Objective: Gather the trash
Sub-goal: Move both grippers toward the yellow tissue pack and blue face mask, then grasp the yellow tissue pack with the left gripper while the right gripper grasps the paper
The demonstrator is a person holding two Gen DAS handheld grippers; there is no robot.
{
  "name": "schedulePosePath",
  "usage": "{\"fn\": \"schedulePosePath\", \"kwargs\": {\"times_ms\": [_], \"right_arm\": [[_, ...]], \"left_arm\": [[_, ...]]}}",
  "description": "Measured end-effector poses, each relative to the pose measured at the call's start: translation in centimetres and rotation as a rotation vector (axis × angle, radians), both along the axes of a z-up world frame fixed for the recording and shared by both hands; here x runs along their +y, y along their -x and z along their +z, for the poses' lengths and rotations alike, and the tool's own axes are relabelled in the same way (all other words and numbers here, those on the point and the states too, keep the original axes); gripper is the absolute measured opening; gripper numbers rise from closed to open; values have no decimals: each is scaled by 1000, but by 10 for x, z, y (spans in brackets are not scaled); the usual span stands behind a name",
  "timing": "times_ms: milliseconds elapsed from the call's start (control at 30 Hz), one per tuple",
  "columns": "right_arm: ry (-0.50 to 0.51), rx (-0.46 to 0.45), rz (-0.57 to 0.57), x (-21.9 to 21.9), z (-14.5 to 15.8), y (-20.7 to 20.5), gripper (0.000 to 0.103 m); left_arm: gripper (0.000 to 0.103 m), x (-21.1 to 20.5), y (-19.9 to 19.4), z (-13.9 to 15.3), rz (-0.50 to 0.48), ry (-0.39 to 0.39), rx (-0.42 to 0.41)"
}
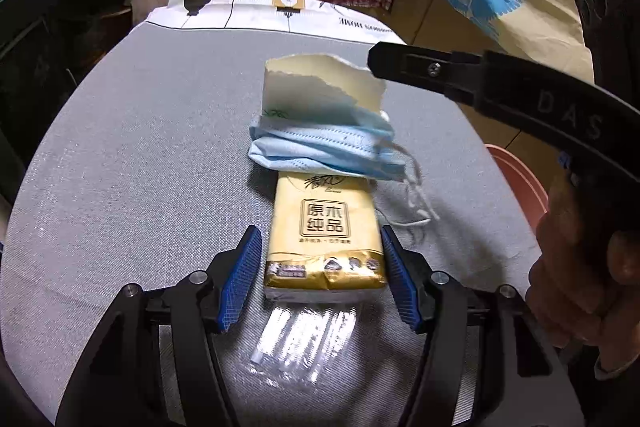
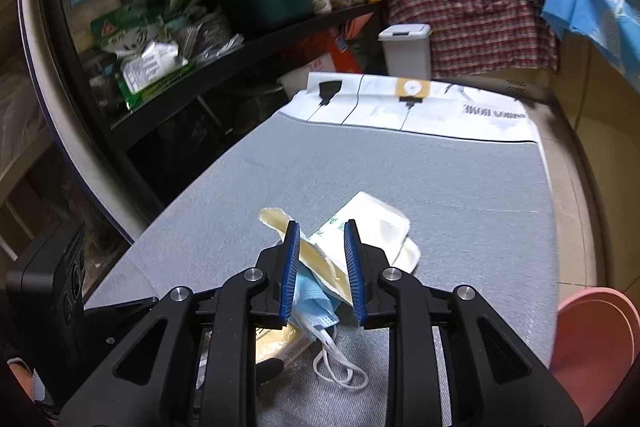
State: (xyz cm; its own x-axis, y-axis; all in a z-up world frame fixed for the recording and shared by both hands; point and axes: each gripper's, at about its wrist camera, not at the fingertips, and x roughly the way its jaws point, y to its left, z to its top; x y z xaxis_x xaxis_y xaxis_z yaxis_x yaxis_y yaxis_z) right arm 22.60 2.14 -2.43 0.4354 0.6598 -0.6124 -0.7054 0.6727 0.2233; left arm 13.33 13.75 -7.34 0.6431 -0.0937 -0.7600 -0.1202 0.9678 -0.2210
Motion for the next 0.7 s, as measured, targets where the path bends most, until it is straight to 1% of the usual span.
{"fn": "schedulePosePath", "kwargs": {"times_ms": [167,200,267,367,400,500,700], "right_arm": [[19,11,21,5,-8,-4,25],[25,11,24,6,-9,-4,25],[31,11,29,8,-11,-5,24],[39,2,31,8,-11,-6,18],[43,-3,30,8,-11,-6,11],[46,-26,18,7,-8,-5,5],[30,-58,-40,-8,4,-7,2]], "left_arm": [[58,7,-6,-5,10,12,10],[55,7,-7,-5,11,12,11],[55,8,-9,-5,11,5,14],[54,8,-11,-4,15,-12,15],[54,9,-11,-4,19,-18,15],[53,12,-11,-2,33,-22,15],[53,24,-7,6,79,-39,-2]]}}
